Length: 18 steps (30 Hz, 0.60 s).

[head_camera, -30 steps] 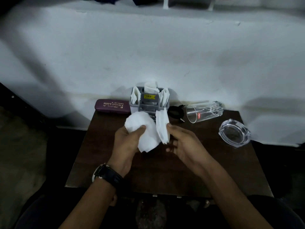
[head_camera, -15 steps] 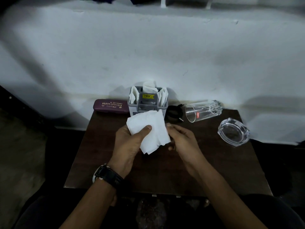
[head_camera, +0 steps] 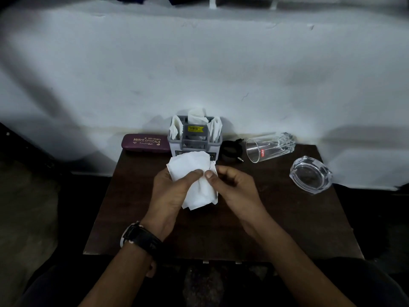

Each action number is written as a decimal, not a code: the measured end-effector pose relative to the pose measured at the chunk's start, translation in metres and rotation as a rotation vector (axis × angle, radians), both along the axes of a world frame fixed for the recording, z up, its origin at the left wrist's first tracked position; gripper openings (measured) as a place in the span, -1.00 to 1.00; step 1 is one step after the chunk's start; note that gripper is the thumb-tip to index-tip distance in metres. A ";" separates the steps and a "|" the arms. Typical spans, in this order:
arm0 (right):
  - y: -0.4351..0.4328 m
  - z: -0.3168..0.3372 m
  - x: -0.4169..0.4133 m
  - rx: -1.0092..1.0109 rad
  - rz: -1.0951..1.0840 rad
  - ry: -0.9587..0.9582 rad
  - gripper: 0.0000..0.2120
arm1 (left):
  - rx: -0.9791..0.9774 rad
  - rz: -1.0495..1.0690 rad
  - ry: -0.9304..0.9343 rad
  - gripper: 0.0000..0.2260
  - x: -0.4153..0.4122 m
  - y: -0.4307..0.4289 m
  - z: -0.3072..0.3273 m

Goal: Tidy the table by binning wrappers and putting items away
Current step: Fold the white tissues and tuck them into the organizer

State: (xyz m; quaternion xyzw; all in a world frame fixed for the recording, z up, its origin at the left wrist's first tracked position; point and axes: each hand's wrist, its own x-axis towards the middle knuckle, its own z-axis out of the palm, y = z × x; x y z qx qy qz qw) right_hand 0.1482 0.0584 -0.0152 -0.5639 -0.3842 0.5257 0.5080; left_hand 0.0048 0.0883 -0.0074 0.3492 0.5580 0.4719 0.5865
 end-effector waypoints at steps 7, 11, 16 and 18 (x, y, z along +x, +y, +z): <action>0.008 0.009 0.018 -0.171 -0.227 0.277 -0.87 | -0.011 -0.008 -0.011 -0.76 -0.007 0.003 -0.001; 0.009 0.013 0.028 -0.146 -0.266 0.352 -0.88 | -0.044 -0.034 0.017 -0.80 -0.008 0.002 -0.005; 0.012 0.011 0.039 -0.108 -0.375 0.142 -0.91 | -0.039 0.029 0.019 -0.78 -0.010 0.002 -0.006; 0.012 0.012 0.044 -0.060 -0.435 0.087 -0.90 | -0.033 0.052 0.011 -0.78 -0.011 0.003 -0.007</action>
